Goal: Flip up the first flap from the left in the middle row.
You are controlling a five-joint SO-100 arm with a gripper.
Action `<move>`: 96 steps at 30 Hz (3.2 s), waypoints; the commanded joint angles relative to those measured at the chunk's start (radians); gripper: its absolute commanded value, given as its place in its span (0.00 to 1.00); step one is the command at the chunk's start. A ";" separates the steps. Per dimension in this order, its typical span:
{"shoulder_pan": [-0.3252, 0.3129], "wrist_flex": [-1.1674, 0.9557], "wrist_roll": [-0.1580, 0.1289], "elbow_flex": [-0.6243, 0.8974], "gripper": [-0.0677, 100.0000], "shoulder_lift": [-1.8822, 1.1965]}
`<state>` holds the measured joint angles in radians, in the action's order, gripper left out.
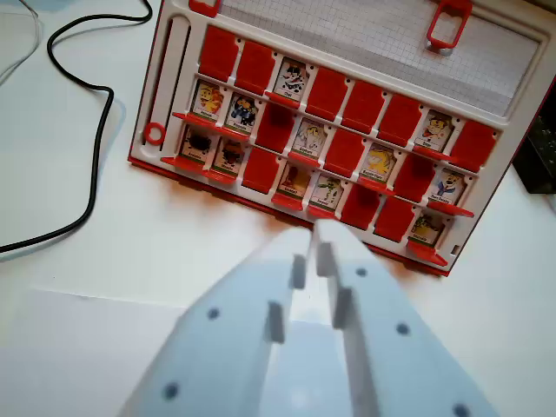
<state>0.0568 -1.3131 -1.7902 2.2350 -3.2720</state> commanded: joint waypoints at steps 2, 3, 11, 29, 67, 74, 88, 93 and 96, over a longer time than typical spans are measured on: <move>0.002 -0.020 0.017 -0.041 0.00 -0.002; 0.002 -0.026 0.015 -0.041 0.00 -0.002; -0.026 -0.014 -0.044 -0.051 0.00 -0.002; -0.017 -0.012 0.015 -0.046 0.00 -0.002; 0.018 -0.005 0.066 -0.044 0.00 -0.002; 0.003 -0.012 0.089 -0.049 0.00 0.020; 0.253 0.437 0.284 -0.202 0.00 0.699; 0.321 0.543 0.357 -0.124 0.00 0.781; 0.353 0.607 0.371 -0.048 0.00 0.784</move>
<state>0.3774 -0.7808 -1.4358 2.1660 -2.4927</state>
